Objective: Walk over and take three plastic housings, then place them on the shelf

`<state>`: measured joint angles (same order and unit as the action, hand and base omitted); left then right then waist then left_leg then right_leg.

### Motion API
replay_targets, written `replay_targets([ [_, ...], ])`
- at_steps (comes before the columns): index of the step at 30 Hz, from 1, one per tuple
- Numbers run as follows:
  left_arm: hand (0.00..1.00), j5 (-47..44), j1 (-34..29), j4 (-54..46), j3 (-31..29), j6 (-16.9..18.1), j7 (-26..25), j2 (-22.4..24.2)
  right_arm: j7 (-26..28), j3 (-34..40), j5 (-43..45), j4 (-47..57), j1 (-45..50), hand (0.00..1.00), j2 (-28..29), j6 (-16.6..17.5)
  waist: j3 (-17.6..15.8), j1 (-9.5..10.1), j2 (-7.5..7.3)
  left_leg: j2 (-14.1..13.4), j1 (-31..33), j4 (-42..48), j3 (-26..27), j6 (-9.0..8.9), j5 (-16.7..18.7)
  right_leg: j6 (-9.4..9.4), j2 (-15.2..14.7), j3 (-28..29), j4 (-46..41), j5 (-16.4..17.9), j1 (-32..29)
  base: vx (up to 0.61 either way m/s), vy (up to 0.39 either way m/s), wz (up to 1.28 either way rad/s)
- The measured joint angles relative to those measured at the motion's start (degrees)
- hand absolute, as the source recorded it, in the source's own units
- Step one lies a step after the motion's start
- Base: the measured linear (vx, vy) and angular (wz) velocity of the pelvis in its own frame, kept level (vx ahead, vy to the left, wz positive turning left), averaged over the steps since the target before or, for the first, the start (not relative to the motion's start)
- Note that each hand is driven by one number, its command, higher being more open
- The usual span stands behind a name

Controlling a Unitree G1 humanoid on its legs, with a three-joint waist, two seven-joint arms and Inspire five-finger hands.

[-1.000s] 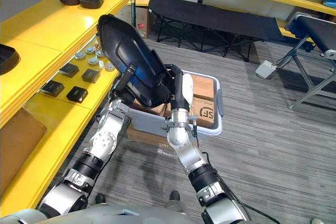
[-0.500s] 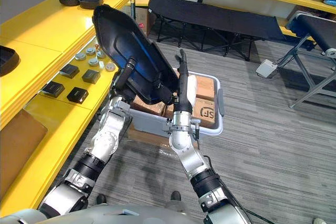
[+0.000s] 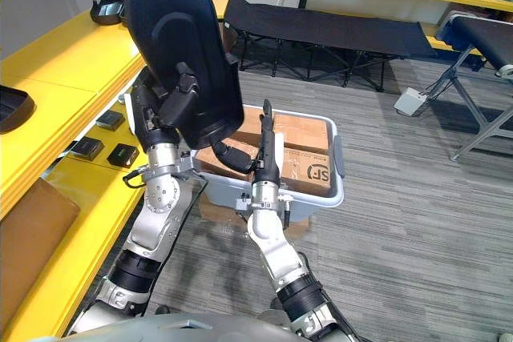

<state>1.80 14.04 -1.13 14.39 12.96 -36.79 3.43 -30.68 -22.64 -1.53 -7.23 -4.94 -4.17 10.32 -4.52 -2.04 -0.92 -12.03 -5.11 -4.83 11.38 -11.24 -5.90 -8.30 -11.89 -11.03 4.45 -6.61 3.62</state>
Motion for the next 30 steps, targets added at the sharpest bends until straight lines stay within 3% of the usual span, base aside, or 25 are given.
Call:
replay_targets([
  [6,0.00,10.2,-2.3,-3.7,-8.0,-0.9,-5.8,-2.2,0.2,2.0,2.4,0.0,8.7,1.00,-0.7,-2.7,0.1,0.03,0.05,0.0,0.0,0.0,0.4,-0.13,0.4,0.08,0.0,0.3,0.0,0.1,-0.4,0.00,0.001,-0.03],
  [11,0.00,10.0,-7.0,-3.9,-7.3,-1.5,-5.9,-3.0,6.0,2.1,8.4,0.3,11.0,1.00,-0.7,-0.6,0.6,-0.28,0.26,0.0,0.0,0.0,0.8,-0.13,0.8,-0.15,0.0,0.4,0.0,0.0,-0.8,0.01,0.010,-0.06],
  [14,0.00,6.7,-12.5,-3.8,-6.6,-0.7,-2.2,-3.4,12.3,3.0,13.1,1.6,13.6,1.00,-0.5,2.5,0.8,-0.77,0.50,0.0,0.2,0.0,1.0,0.02,1.0,-0.22,0.0,0.4,0.0,0.0,-1.1,0.01,0.007,-0.03],
  [16,0.00,3.9,-14.7,-3.8,-6.4,0.4,-0.1,-3.4,14.0,4.1,13.8,2.0,14.7,1.00,-0.4,3.0,0.8,-0.82,0.51,0.0,0.4,0.0,1.1,0.07,1.1,-0.24,0.0,0.4,0.0,0.0,-1.4,0.00,0.000,0.00],
  [20,0.00,-8.3,-23.0,-4.3,-6.4,3.2,9.4,-3.4,19.1,11.2,15.4,2.1,20.2,1.00,-0.6,3.7,0.8,-0.51,0.59,0.0,0.6,0.0,1.2,0.26,1.2,-0.48,0.0,0.4,0.0,0.2,-1.7,0.00,0.000,0.00],
  [23,0.00,-13.5,-27.1,-6.2,-6.9,3.2,13.6,-3.5,23.5,13.3,16.7,2.1,22.6,1.00,-2.1,4.2,0.8,-0.51,0.60,0.0,0.6,0.0,1.3,0.29,1.3,-0.55,0.0,0.3,0.0,0.3,-1.4,0.00,0.000,0.00],
  [30,0.00,-12.4,-28.4,-12.8,-10.0,3.7,14.4,-4.2,34.5,10.8,25.2,2.1,21.3,1.00,-2.8,5.3,0.9,1.29,1.23,0.0,1.0,0.0,-2.4,0.29,1.5,-0.35,-0.1,-3.4,0.0,1.6,0.7,-0.02,-0.001,0.24],
])
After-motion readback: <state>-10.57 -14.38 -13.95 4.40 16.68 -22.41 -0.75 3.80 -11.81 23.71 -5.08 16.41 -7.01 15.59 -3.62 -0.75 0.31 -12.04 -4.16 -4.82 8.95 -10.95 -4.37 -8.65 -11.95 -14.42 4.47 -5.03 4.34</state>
